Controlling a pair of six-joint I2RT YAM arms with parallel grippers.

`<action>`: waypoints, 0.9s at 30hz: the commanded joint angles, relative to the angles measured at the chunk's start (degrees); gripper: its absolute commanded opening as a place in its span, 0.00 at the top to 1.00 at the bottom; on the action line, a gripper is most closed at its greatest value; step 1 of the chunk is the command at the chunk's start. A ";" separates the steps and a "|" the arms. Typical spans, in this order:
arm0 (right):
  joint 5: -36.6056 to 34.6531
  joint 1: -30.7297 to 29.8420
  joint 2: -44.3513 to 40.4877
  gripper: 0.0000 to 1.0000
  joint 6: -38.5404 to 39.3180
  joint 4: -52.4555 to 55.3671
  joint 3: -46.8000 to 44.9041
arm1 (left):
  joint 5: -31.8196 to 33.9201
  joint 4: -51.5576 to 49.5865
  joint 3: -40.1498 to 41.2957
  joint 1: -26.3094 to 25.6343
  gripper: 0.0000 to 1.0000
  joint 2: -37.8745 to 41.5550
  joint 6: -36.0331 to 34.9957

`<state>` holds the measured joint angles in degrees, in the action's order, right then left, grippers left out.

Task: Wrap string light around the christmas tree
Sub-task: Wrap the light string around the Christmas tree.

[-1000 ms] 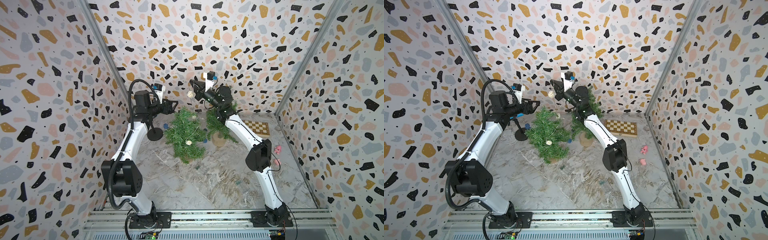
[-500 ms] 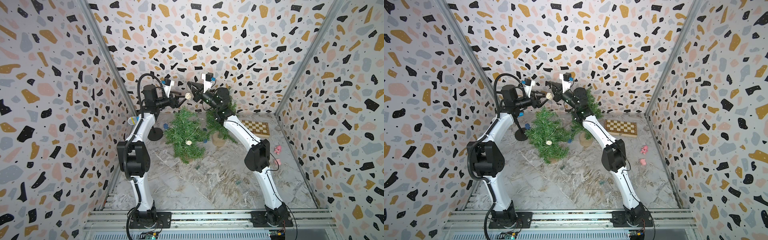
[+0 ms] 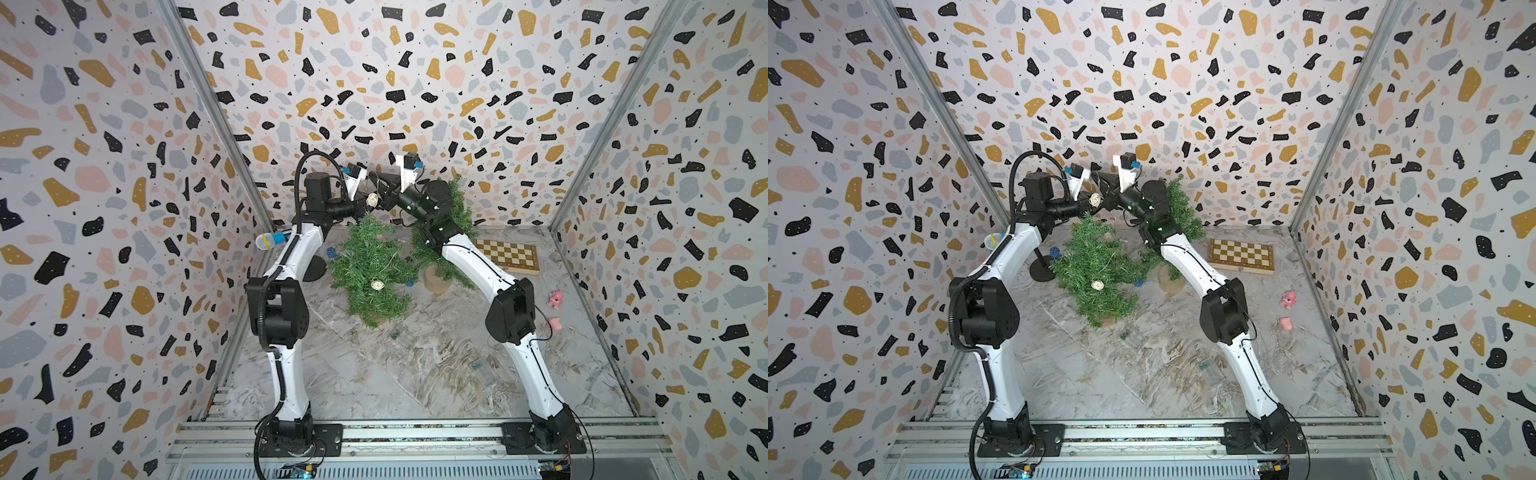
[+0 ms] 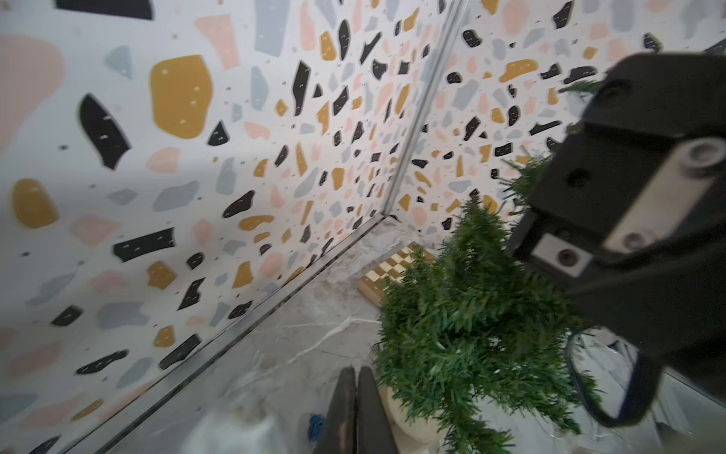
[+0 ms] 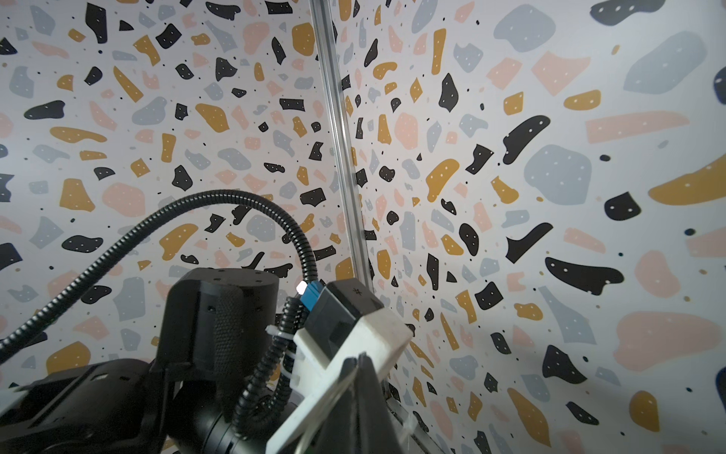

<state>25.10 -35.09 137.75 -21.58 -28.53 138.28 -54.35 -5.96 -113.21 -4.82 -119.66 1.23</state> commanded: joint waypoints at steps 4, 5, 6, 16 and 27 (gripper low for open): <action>-1.47 0.54 -2.94 0.88 4.76 4.30 -0.33 | 7.79 -2.28 1.41 3.94 1.00 4.98 -1.24; -1.99 0.51 -3.26 0.85 5.18 4.98 -0.50 | 8.02 -2.59 1.26 3.94 1.00 5.37 -1.23; -2.32 0.58 -3.61 0.81 5.69 5.54 -0.92 | 7.94 -3.27 0.88 3.94 1.00 5.64 -1.23; -8.46 1.34 -11.48 0.48 6.10 6.17 -8.83 | 19.22 -25.65 -9.01 4.03 1.00 6.19 -2.51; -8.61 -0.63 -19.94 0.41 5.52 6.27 -17.34 | 26.44 -40.89 -14.63 4.03 1.00 8.41 -0.27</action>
<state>16.32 -34.59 122.02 -16.36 -22.26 121.10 -30.68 -42.52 -125.64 -0.73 -114.13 0.10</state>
